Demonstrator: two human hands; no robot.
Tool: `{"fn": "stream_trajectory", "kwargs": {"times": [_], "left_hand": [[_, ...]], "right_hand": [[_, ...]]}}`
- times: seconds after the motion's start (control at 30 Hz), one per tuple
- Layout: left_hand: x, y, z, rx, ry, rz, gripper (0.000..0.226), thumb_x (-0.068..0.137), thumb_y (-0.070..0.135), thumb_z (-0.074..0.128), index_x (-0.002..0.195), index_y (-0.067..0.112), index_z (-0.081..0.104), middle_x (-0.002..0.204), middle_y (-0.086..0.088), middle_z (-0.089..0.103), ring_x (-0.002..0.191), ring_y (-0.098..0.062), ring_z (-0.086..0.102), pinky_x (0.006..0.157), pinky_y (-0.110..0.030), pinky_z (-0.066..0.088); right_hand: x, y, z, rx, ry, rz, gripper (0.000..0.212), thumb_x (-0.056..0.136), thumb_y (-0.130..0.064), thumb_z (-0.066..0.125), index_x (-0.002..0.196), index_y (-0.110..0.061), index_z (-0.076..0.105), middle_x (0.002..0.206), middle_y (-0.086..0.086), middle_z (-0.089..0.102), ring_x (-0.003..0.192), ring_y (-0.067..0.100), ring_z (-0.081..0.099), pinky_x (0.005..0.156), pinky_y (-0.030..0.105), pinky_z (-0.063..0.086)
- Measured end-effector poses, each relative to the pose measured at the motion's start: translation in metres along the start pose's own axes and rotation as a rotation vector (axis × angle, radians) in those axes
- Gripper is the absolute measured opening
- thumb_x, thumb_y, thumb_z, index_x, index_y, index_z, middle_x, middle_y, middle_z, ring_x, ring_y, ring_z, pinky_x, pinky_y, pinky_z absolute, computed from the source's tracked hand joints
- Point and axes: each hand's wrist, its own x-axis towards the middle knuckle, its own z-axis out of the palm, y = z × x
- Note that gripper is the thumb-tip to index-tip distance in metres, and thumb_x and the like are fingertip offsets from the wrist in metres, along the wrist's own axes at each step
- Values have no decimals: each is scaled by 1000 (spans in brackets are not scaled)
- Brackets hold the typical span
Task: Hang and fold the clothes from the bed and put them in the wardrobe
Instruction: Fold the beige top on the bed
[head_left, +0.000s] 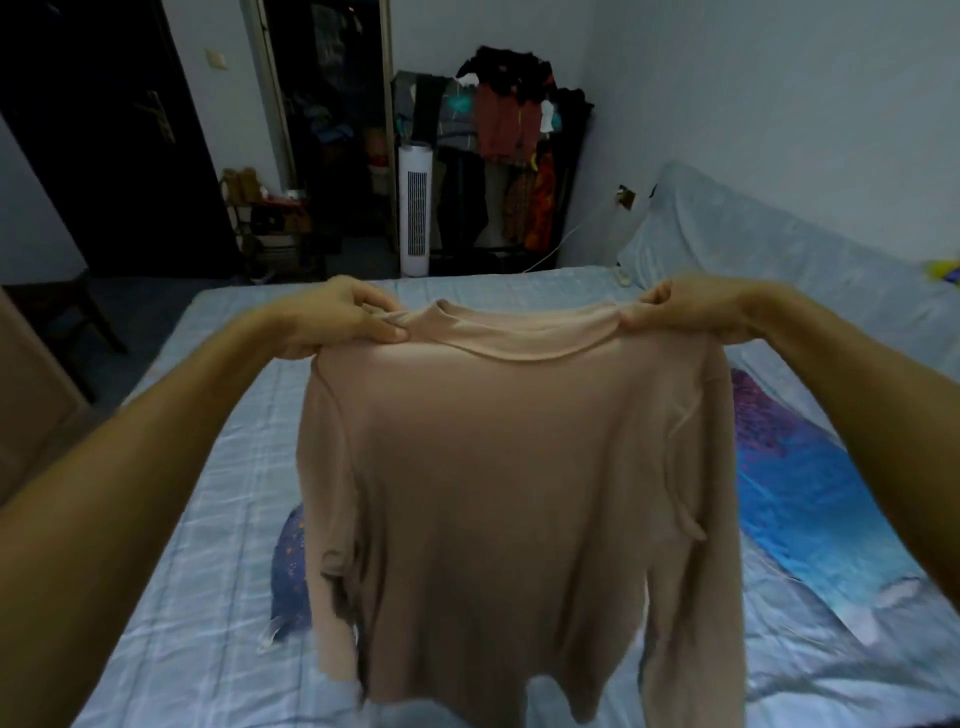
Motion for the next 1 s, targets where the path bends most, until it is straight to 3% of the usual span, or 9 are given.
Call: {"fn": "stream_trajectory", "kwargs": {"times": [0.17, 0.27, 0.4, 0.53, 0.63, 0.73, 0.87, 0.93, 1.0], "left_hand": [[103, -51, 77, 328, -25, -18, 9, 85, 25, 69, 79, 20, 64, 73, 11, 56, 72, -9, 52, 56, -6, 34], [174, -104, 138, 490, -44, -78, 19, 87, 28, 66, 77, 14, 58, 65, 1, 50, 75, -21, 51, 53, -18, 30], [276, -203, 220, 539, -10, -163, 25, 89, 33, 63, 99, 10, 68, 96, -14, 69, 96, -31, 62, 73, -35, 45], [360, -292, 297, 592, -48, -166, 20, 92, 20, 57, 105, 10, 69, 104, -17, 68, 100, -35, 61, 76, -37, 45], [413, -343, 328, 664, -34, -217, 22, 92, 18, 52, 106, 12, 67, 108, -16, 66, 99, -35, 60, 76, -38, 47], [452, -380, 344, 696, 73, -267, 22, 90, 19, 49, 101, 11, 67, 106, -17, 66, 96, -37, 60, 77, -42, 51], [457, -384, 381, 618, 330, -413, 26, 92, 16, 48, 114, 4, 58, 121, -21, 55, 104, -41, 55, 83, -49, 46], [431, -381, 409, 589, 413, -330, 37, 90, 16, 49, 123, 0, 46, 127, -25, 47, 105, -42, 52, 87, -49, 41], [384, -380, 439, 601, 357, -164, 50, 86, 22, 51, 129, -2, 39, 125, -29, 49, 109, -44, 50, 96, -50, 38]], "right_hand": [[118, 83, 31, -311, -58, 83, 26, 80, -41, 72, 90, -17, 75, 86, 1, 70, 80, 16, 65, 70, 27, 50], [195, 149, 70, -300, -16, 131, 25, 83, -36, 69, 76, -11, 71, 70, 4, 60, 72, 20, 57, 60, 28, 39], [296, 260, 146, -103, 109, 235, 38, 91, -26, 58, 55, -19, 47, 58, 0, 48, 69, 24, 51, 51, 27, 32], [372, 365, 218, -17, 176, 294, 23, 95, -31, 52, 74, -23, 57, 79, 1, 61, 74, 21, 52, 59, 28, 35], [421, 412, 247, -88, 169, 278, 24, 95, -37, 50, 75, -24, 57, 80, 3, 62, 75, 24, 57, 56, 27, 34], [465, 429, 260, -261, 231, 201, 28, 95, -37, 46, 81, -19, 61, 87, 5, 65, 79, 25, 59, 61, 28, 34], [496, 436, 280, -395, 406, 153, 28, 96, -26, 45, 115, -13, 62, 111, 14, 57, 101, 32, 56, 76, 35, 39], [484, 441, 298, -330, 518, 61, 34, 91, -18, 52, 124, -11, 56, 117, 17, 54, 106, 33, 52, 87, 40, 38], [454, 445, 322, -250, 587, -51, 39, 85, -14, 59, 124, -10, 54, 120, 20, 56, 108, 36, 53, 93, 43, 39]]}}
